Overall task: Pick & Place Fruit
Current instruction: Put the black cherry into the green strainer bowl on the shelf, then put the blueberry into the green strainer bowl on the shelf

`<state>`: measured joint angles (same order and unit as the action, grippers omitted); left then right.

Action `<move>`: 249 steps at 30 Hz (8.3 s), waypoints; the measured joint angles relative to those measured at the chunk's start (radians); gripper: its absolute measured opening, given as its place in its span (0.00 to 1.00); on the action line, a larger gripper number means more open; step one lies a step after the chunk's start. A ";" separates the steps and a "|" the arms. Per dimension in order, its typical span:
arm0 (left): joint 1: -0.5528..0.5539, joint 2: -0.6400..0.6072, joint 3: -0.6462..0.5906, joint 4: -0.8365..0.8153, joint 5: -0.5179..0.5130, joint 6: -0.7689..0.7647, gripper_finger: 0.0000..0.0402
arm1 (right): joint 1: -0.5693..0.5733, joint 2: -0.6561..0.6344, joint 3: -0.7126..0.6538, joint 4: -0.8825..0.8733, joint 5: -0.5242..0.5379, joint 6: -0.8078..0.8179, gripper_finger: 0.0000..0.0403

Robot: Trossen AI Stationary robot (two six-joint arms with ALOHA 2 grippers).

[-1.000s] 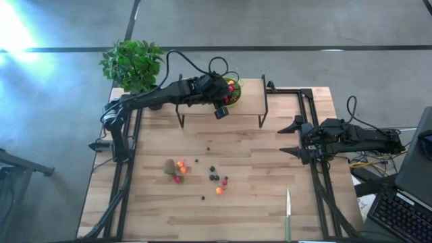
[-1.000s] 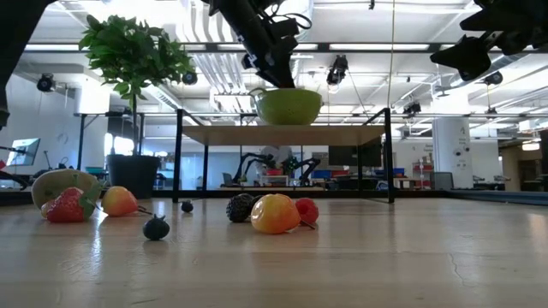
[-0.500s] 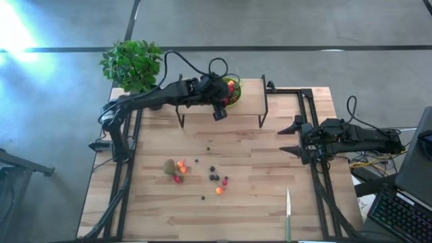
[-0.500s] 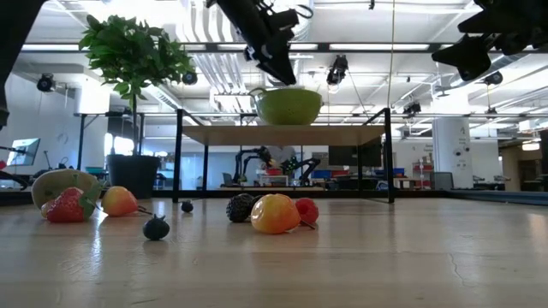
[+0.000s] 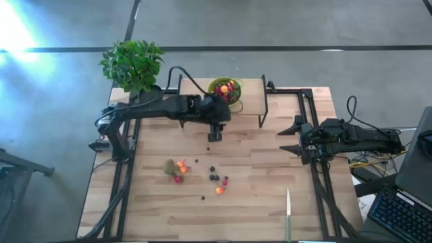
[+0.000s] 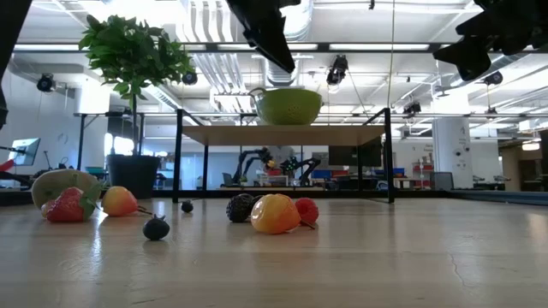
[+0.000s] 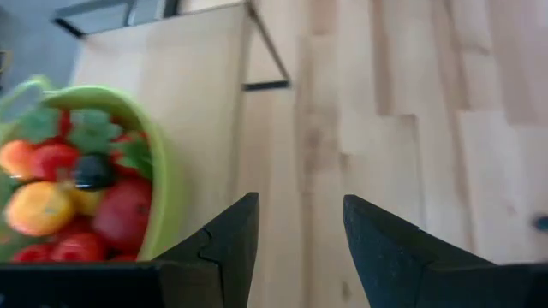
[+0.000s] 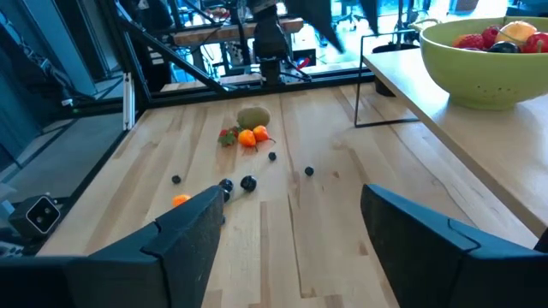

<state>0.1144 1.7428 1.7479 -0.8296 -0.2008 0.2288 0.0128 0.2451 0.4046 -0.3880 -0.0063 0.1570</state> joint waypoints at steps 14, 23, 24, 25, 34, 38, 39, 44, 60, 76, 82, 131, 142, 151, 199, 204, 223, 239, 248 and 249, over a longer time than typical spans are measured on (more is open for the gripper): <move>-0.139 -0.005 -0.137 -0.050 0.063 -0.023 0.43 | 0.000 0.000 0.000 0.000 0.000 0.000 0.57; -0.213 -0.005 -0.350 0.094 0.172 0.017 0.43 | 0.000 0.000 0.000 0.000 0.000 0.000 0.53; -0.221 -0.005 -0.374 0.127 0.178 0.031 0.43 | 0.000 0.000 0.000 0.000 0.000 0.000 0.53; -0.228 -0.005 -0.400 0.161 0.184 0.044 0.43 | 0.000 0.000 0.000 0.000 0.000 0.000 0.53; -0.256 -0.005 -0.580 0.397 0.187 0.152 0.43 | 0.000 0.000 0.000 0.000 0.000 0.000 0.50; -0.256 -0.005 -0.613 0.438 0.186 0.164 0.43 | 0.000 0.000 0.000 0.000 0.000 0.000 0.49; -0.256 -0.005 -0.621 0.448 0.186 0.165 0.43 | 0.000 0.000 0.000 0.000 0.000 0.000 0.48; -0.256 -0.003 -0.651 0.498 0.186 0.192 0.43 | 0.000 0.000 0.000 0.000 0.000 0.000 0.46; -0.255 0.074 -0.672 0.562 0.185 0.214 0.43 | 0.000 0.000 0.000 0.000 0.000 0.000 0.37; -0.254 0.104 -0.670 0.571 0.187 0.214 0.43 | 0.000 0.000 0.000 0.000 0.000 0.000 0.24; -0.254 0.104 -0.670 0.571 0.187 0.212 0.39 | 0.000 0.000 0.000 0.000 0.000 0.000 0.18; -0.134 -0.073 -0.280 0.542 -0.159 0.244 0.30 | 0.000 0.000 0.000 0.001 0.000 0.000 0.29; 0.076 -0.076 -0.145 0.545 -0.161 0.168 0.30 | 0.000 0.000 0.000 0.001 0.000 0.000 0.37; 0.183 -0.076 -0.167 0.443 -0.155 0.101 0.31 | 0.000 0.000 0.000 0.000 0.000 0.000 0.42; 0.155 -0.085 -0.187 0.440 -0.116 0.233 0.47 | 0.000 0.000 0.000 0.000 0.000 0.000 0.28; 0.102 -0.105 -0.142 0.377 -0.114 0.209 0.47 | 0.000 0.000 0.000 0.000 0.000 0.000 0.23; 0.001 -0.129 -0.434 0.209 0.217 0.046 0.47 | 0.000 0.000 0.000 0.000 0.000 0.000 0.10; 0.001 -0.128 -0.800 0.594 0.222 0.138 0.47 | 0.000 0.001 0.000 0.000 0.000 0.000 0.18; 0.001 -0.128 -0.897 0.741 0.230 0.132 0.47 | 0.000 0.001 0.000 0.000 0.000 0.000 0.26; 0.002 -0.128 -0.905 0.753 0.230 0.129 0.47 | 0.000 0.001 0.000 0.000 0.000 0.000 0.26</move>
<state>0.1162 1.6150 0.8433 -0.0767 0.0292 0.3579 0.0128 0.2459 0.4046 -0.3878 -0.0063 0.1570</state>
